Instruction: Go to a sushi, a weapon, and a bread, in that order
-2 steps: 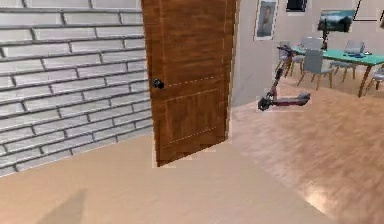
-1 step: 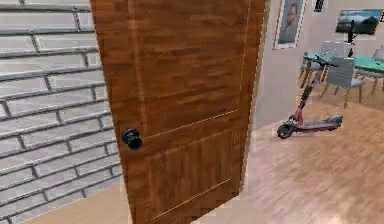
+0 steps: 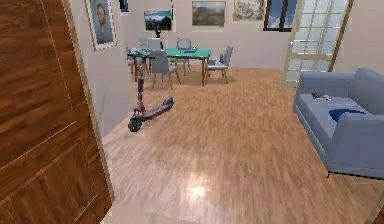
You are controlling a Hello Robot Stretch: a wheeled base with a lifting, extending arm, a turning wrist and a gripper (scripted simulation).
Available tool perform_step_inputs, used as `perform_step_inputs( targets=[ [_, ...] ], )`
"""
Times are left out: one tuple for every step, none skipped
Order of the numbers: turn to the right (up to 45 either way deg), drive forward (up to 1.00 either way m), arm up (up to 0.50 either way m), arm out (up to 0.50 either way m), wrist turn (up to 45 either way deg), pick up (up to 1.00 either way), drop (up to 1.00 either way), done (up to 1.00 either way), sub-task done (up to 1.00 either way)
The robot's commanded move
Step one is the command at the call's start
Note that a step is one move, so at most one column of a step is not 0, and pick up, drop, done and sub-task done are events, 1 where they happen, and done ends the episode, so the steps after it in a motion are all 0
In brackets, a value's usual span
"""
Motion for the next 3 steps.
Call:
perform_step_inputs(
  targets=[
    [6.0, 0.0, 0.0, 0.0, 0.0, 0.0, 0.0, 0.0, 0.0],
    [0.0, 1.0, 0.0, 0.0, 0.0, 0.0, 0.0, 0.0, 0.0],
    [0.0, 1.0, 0.0, 0.0, 0.0, 0.0, 0.0, 0.0, 0.0]
  ],
)
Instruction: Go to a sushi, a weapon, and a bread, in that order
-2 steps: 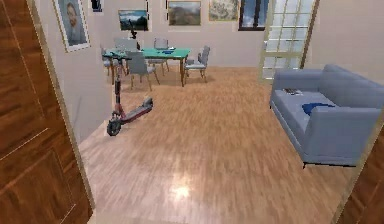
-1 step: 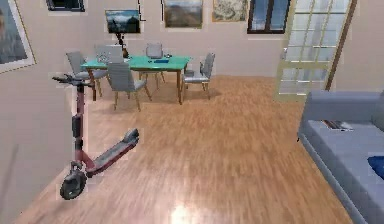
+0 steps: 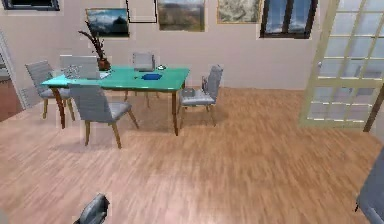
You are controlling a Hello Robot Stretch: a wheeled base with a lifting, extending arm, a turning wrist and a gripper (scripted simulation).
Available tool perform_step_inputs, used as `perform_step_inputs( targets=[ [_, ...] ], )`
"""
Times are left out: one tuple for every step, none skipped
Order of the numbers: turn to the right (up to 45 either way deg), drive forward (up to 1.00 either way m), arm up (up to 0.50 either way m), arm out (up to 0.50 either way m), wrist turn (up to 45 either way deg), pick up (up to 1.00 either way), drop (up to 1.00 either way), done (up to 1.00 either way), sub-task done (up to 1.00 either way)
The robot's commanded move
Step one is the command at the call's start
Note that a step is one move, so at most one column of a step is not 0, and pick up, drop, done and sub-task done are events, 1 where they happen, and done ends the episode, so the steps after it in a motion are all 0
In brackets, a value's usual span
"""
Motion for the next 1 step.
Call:
perform_step_inputs(
  targets=[
    [0.0, 1.0, 0.0, 0.0, 0.0, 0.0, 0.0, 0.0, 0.0]
  ],
)
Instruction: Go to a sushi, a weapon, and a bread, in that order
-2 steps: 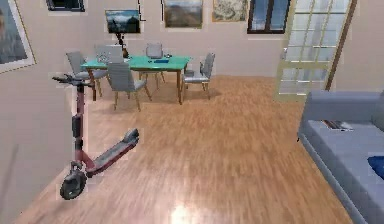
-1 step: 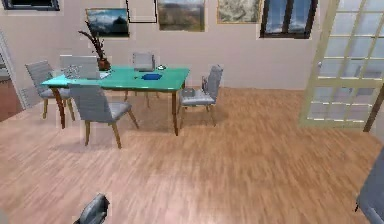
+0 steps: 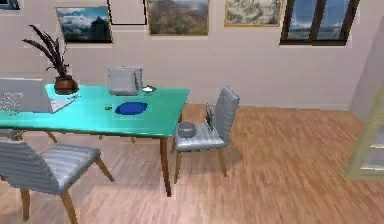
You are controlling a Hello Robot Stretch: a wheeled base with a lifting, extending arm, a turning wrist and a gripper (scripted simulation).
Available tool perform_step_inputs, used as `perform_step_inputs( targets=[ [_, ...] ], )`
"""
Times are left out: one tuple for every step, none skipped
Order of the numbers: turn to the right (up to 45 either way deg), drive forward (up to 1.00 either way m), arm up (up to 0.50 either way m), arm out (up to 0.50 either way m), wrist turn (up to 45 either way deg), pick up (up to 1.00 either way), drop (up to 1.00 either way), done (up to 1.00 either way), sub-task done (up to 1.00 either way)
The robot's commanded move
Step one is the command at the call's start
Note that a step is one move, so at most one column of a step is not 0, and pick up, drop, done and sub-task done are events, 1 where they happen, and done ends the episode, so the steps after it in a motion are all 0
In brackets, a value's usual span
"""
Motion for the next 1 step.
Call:
perform_step_inputs(
  targets=[
    [6.0, 0.0, 0.0, 0.0, 0.0, 0.0, 0.0, 0.0, 0.0]
  ],
)
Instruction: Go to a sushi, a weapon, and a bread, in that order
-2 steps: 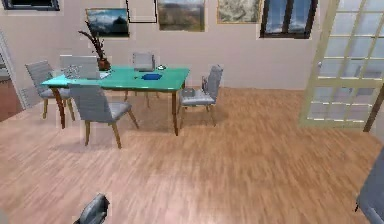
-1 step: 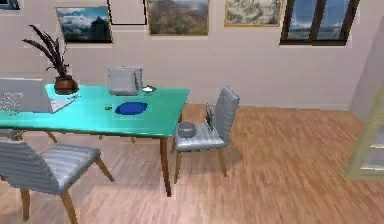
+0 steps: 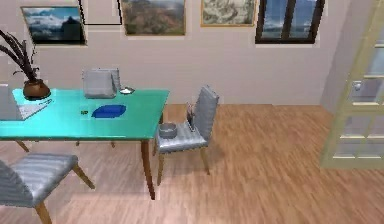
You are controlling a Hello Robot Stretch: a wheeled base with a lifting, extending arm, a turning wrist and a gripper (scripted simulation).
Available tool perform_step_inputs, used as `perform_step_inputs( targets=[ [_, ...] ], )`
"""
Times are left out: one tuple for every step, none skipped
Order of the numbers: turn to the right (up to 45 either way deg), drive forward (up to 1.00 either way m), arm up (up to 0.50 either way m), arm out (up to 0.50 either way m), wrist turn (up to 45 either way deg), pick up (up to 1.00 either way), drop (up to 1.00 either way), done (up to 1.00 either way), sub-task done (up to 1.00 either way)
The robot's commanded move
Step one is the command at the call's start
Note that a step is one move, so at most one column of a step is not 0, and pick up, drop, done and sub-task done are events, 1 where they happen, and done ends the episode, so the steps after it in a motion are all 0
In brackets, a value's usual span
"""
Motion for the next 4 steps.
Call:
perform_step_inputs(
  targets=[
    [0.0, 0.3, 0.0, 0.0, 0.0, 0.0, 0.0, 0.0, 0.0],
    [-45.0, 0.0, 0.0, 0.0, 0.0, 0.0, 0.0, 0.0, 0.0],
    [-6.0, 0.0, 0.0, 0.0, 0.0, 0.0, 0.0, 0.0, 0.0],
    [0.0, 0.5, 0.0, 0.0, 0.0, 0.0, 0.0, 0.0, 0.0]
  ],
)
